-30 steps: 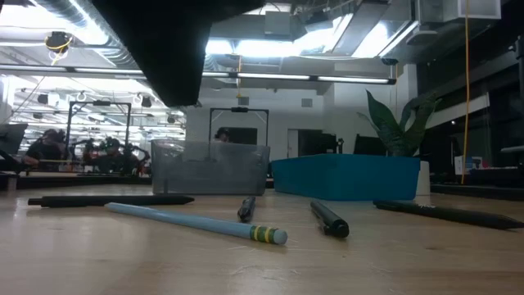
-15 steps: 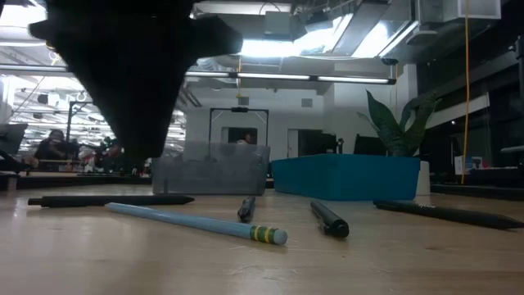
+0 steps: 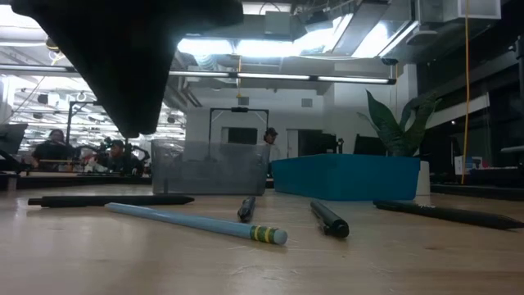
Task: Sort pens & pencils
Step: Put the blue colored pencil into the blue bin
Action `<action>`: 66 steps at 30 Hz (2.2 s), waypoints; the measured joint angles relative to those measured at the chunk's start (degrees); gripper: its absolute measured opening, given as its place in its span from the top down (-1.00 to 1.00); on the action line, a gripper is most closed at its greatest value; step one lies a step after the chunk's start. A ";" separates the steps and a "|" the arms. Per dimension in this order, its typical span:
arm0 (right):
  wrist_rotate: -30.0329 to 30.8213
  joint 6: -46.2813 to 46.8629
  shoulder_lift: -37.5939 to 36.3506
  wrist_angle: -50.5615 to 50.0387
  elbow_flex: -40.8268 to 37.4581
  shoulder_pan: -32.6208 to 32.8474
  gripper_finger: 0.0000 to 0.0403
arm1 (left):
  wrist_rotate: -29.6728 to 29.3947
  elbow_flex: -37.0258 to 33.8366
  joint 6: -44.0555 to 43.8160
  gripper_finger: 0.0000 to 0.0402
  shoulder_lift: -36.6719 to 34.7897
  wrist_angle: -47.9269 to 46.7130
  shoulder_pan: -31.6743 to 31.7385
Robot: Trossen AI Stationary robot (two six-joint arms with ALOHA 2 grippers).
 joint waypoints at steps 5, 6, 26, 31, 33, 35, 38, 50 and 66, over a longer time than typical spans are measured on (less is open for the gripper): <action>0.03 1.07 0.00 0.47 0.00 0.00 0.61 | 0.45 0.00 -2.91 0.79 0.00 -1.84 0.02; 0.03 1.39 0.00 0.47 0.00 0.00 0.61 | 0.53 0.00 -3.75 0.79 0.00 -1.84 0.02; -2.80 3.01 0.00 0.49 0.00 0.00 0.61 | 8.27 0.00 -7.02 0.79 0.02 3.71 2.60; -3.61 3.03 0.00 0.49 0.00 0.02 0.61 | 8.69 0.00 -7.67 0.79 0.02 4.29 3.54; -3.63 3.03 0.00 0.49 0.00 0.02 0.61 | 9.05 0.00 -7.71 0.79 0.02 4.48 3.69; -3.66 3.01 0.00 0.49 0.00 0.02 0.61 | 9.08 0.00 -8.02 0.79 0.02 5.17 3.95; -4.02 3.01 0.00 0.47 0.00 0.02 0.61 | 9.08 0.00 -8.66 0.79 0.02 5.58 4.18; -4.59 2.97 0.00 0.47 0.00 0.02 0.61 | 9.08 0.00 -8.59 0.60 0.03 5.28 4.37; -6.60 4.28 0.00 0.45 -0.02 0.04 0.61 | 9.11 -0.48 1.88 0.37 0.07 4.69 3.72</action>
